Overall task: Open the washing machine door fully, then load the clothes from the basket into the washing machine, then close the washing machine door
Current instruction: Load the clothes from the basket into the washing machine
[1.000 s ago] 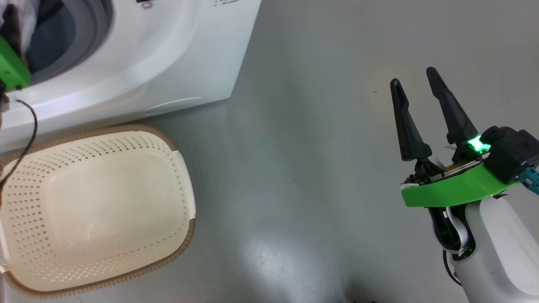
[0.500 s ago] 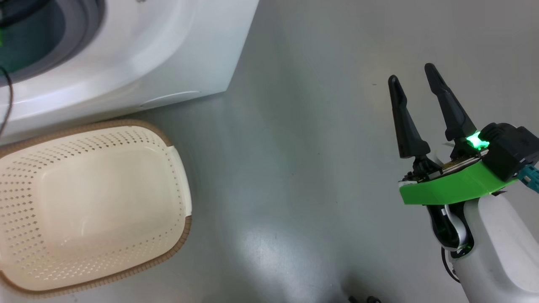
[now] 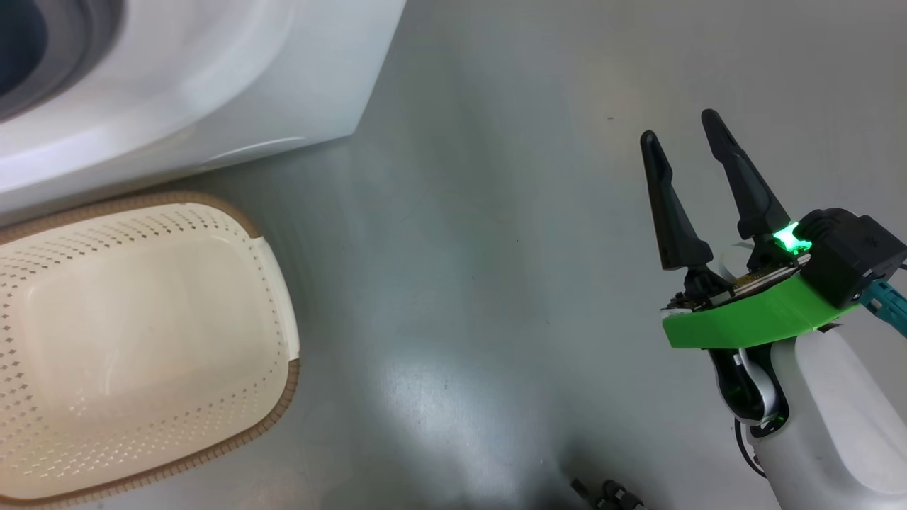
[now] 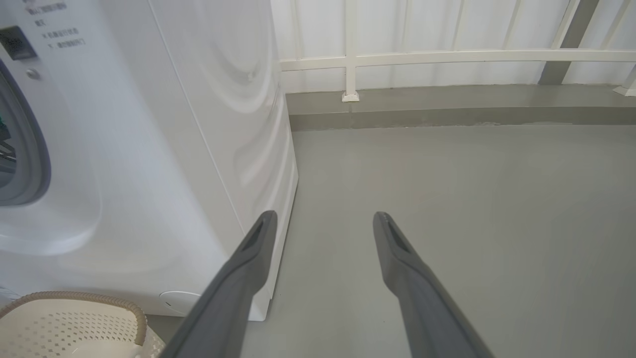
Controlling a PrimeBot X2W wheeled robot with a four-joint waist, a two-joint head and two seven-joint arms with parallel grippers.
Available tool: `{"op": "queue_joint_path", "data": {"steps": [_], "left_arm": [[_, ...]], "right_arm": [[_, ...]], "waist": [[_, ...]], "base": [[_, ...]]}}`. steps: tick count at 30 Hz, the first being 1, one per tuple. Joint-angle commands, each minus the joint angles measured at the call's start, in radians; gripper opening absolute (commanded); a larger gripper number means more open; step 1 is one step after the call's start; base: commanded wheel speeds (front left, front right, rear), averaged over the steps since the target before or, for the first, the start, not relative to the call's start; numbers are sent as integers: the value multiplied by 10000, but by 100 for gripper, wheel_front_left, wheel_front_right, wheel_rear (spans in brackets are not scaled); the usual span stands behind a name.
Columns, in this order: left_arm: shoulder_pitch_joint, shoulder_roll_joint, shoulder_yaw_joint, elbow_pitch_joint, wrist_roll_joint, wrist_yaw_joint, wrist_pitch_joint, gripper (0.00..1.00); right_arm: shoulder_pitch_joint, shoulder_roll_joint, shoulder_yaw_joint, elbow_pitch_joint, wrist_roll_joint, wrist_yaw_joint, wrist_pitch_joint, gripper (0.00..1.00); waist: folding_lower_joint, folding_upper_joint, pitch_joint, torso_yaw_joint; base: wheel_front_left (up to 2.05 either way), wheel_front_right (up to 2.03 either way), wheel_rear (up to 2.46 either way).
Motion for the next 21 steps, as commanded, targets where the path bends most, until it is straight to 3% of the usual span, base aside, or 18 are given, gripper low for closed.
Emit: {"op": "queue_joint_path", "data": {"steps": [1,2,13,21], "left_arm": [[-267,445,92,-152,19,-25,-109,44],[-280,441,89,-104,22,-9,-114,100],[270,73,-57,241,-182,-249,-131,100],[1724,52,89,-449,-367,-331,-135,100]], "right_arm": [[117,-35,151,-220,-113,44,-49,100],[104,-29,148,-215,-118,44,-49,100],[22,-54,169,0,-152,44,-49,100],[244,-214,133,220,-37,44,-49,100]], "waist": [[0,-1,30,-14],[0,-1,31,-8],[0,-1,-516,373],[0,-1,-1509,496]], "base": [[0,0,0],[0,0,0],[0,0,0],[0,0,0]]}}
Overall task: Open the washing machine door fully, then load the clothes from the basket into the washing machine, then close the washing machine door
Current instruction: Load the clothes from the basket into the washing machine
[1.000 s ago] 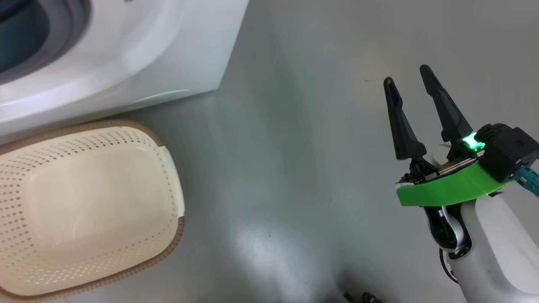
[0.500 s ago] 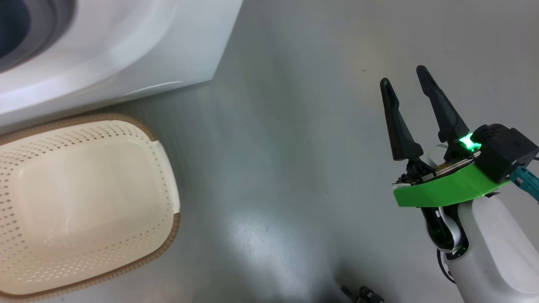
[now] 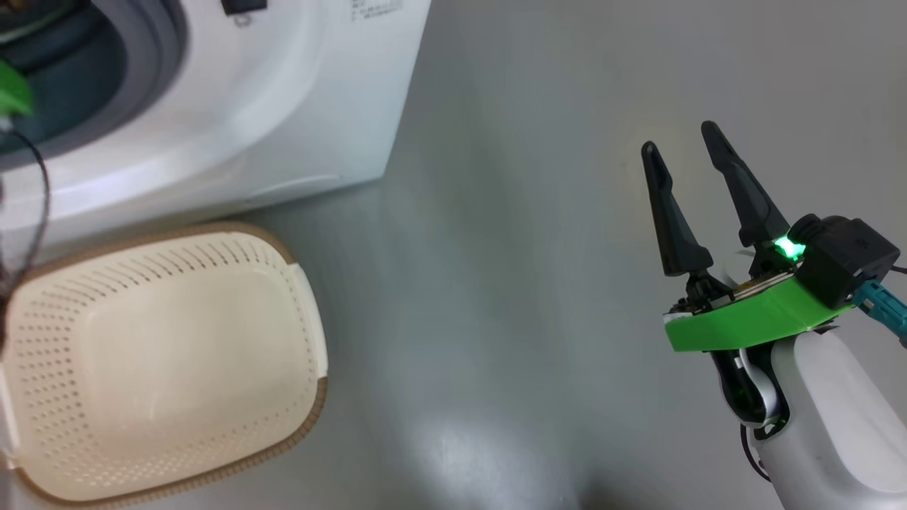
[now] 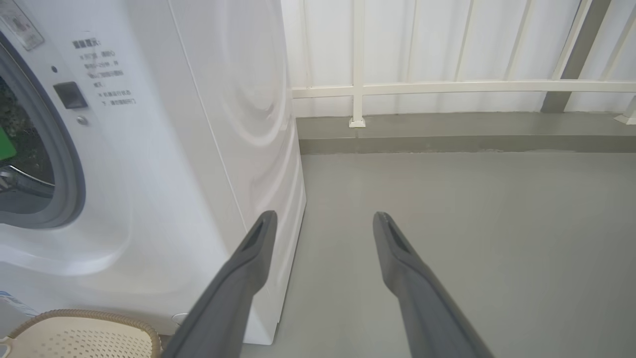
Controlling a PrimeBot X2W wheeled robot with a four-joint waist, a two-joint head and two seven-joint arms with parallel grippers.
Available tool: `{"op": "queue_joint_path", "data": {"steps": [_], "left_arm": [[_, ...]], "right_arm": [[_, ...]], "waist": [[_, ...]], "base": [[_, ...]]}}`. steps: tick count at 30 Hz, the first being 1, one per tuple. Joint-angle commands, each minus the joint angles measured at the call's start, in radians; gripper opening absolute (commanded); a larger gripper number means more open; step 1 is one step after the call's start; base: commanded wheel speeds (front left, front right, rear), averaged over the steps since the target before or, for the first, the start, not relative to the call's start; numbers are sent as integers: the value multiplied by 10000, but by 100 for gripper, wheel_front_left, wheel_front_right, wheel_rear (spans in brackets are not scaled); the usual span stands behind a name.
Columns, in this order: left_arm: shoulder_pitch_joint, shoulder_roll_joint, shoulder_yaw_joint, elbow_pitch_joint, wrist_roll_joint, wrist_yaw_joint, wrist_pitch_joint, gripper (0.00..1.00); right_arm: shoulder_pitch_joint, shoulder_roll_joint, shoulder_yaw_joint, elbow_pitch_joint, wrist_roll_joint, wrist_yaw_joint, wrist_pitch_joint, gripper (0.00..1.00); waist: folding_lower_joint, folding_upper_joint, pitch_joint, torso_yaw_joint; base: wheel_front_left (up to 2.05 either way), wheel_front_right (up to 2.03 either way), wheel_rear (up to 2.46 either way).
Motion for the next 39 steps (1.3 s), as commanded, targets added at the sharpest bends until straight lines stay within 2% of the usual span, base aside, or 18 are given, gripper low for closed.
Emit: {"op": "queue_joint_path", "data": {"steps": [1,13,20,30,39], "left_arm": [[247,376,131,-294,-95,-46,-61,100],[2603,137,87,-1671,-427,-63,-62,100],[3766,114,143,-2535,-517,-64,-62,100],[6056,-139,900,-4387,-272,-64,-62,100],[7470,-413,1413,-5586,-23,-3,-62,100]], "right_arm": [[253,-94,104,-173,38,44,-49,100],[690,-211,41,72,276,44,-49,100],[933,-363,-27,164,368,44,-49,100],[1342,-606,-234,250,493,44,-49,100],[1471,-725,-221,282,556,44,-49,100]], "waist": [[0,0,-520,112],[0,0,-2241,412],[0,0,-2874,673],[0,0,-3717,1183],[0,0,-4076,1466]], "base": [[0,0,0],[0,0,0],[0,0,0],[0,0,0],[0,0,0]]}}
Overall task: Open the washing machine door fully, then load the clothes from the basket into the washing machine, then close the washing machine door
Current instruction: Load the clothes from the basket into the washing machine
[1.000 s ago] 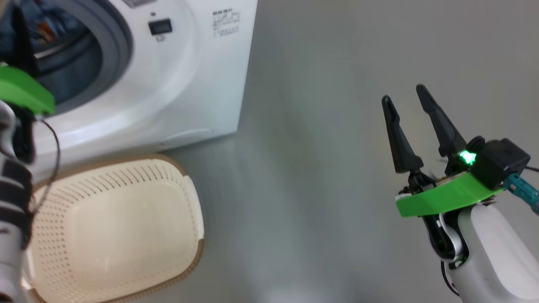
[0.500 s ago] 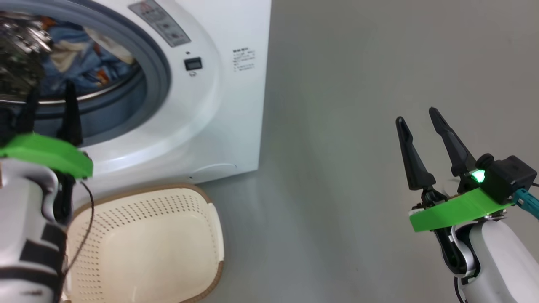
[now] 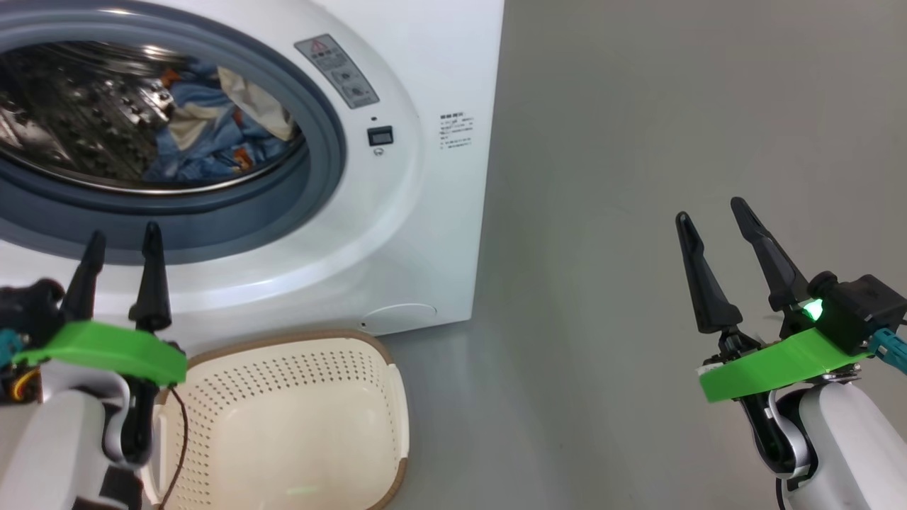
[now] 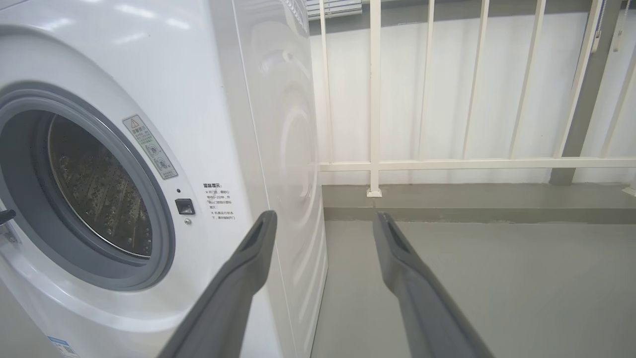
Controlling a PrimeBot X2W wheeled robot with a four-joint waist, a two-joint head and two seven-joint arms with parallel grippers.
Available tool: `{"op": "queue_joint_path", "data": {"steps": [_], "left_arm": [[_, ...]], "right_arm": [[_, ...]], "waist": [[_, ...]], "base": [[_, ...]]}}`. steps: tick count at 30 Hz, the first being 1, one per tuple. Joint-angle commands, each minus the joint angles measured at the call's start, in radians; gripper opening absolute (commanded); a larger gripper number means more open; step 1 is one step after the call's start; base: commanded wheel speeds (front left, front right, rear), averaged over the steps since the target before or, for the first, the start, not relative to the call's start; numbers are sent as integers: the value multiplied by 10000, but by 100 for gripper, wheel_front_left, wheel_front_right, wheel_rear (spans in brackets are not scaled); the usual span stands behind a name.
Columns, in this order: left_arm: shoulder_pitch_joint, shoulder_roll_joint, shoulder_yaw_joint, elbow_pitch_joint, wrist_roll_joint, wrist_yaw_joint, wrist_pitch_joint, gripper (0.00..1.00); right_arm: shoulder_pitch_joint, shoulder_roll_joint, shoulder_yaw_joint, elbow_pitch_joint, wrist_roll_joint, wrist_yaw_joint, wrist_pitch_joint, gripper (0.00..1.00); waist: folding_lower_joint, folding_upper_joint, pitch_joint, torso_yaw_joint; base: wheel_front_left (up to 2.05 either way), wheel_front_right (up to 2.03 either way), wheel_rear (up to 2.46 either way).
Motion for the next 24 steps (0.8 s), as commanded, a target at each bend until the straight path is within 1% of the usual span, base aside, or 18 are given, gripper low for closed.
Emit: {"op": "queue_joint_path", "data": {"steps": [1,6,12,24], "left_arm": [[113,356,418,-406,165,13,-64,100],[703,197,559,-825,180,32,-64,100],[1244,140,655,-1283,294,59,-64,100],[2419,97,906,-2171,610,310,-64,100]], "right_arm": [[151,-160,123,-182,275,44,-49,100],[265,-222,44,-161,320,44,-49,100],[365,-250,18,-148,361,44,-49,100],[569,-335,51,-22,452,44,-49,100]], "waist": [[1,0,-137,113],[1,0,-315,283],[1,0,-491,496],[1,0,-919,800]], "base": [[0,0,0],[0,0,0],[0,0,0],[0,0,0]]}}
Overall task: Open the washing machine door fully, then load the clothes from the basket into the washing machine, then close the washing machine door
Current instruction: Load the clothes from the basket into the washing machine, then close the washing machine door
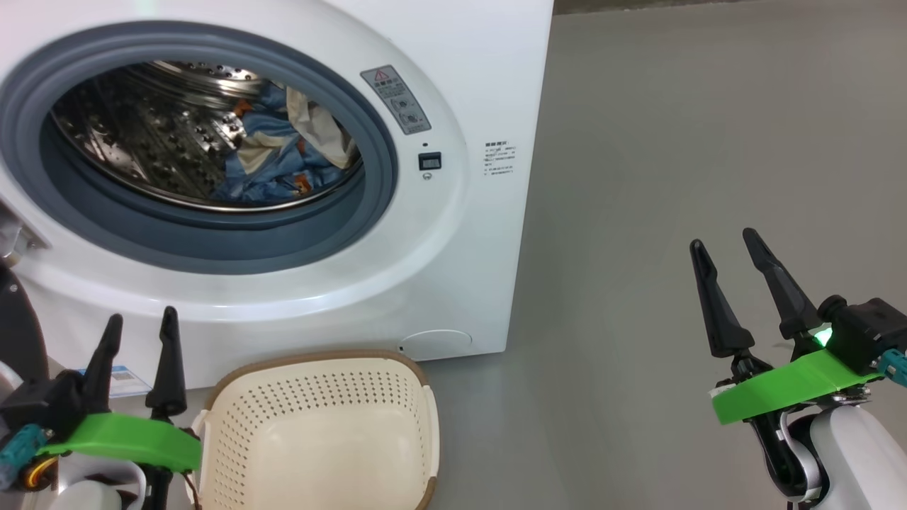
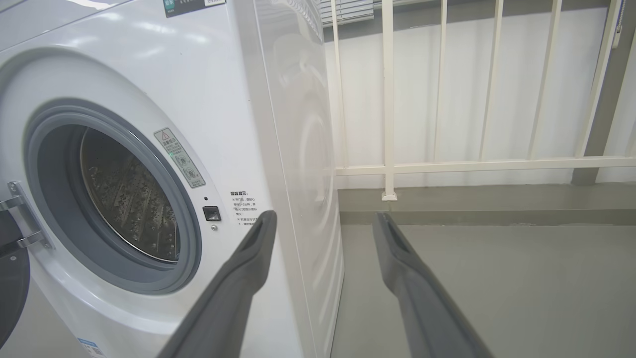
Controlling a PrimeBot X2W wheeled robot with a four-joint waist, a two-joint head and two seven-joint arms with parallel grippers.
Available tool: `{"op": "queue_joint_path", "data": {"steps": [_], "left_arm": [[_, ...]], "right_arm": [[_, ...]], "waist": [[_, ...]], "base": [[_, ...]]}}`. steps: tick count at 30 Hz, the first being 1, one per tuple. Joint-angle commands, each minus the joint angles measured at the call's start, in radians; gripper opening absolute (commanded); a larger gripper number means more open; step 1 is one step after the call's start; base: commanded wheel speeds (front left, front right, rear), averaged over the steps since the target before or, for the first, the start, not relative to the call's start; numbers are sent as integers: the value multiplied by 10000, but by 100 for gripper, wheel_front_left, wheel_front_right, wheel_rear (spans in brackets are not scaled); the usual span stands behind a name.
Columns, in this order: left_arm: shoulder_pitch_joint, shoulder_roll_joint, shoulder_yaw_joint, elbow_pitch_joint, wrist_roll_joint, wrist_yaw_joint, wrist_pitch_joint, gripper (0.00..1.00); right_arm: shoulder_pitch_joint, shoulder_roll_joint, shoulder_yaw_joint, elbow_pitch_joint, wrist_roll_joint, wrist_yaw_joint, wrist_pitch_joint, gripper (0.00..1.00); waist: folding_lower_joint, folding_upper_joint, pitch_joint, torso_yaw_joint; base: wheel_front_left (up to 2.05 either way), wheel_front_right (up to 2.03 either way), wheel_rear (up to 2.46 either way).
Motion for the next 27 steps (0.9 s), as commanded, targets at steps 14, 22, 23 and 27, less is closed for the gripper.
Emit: {"op": "queue_joint_path", "data": {"steps": [14,22,23,27], "left_arm": [[878,292,386,-1341,317,505,-14,100],[1047,312,341,-1525,225,486,-11,100],[1053,311,336,-1521,216,480,-13,100],[1063,298,325,-1494,183,452,-22,100]], "right_arm": [[324,-255,228,-34,179,44,-49,100],[321,-330,335,59,249,44,-49,100],[318,-337,349,69,256,44,-49,100],[318,-363,404,106,282,44,-49,100]], "waist": [[1,0,-440,221],[1,0,-496,182],[1,0,-503,174],[1,0,-541,137]], "base": [[0,0,0],[0,0,0],[0,0,0],[0,0,0]]}}
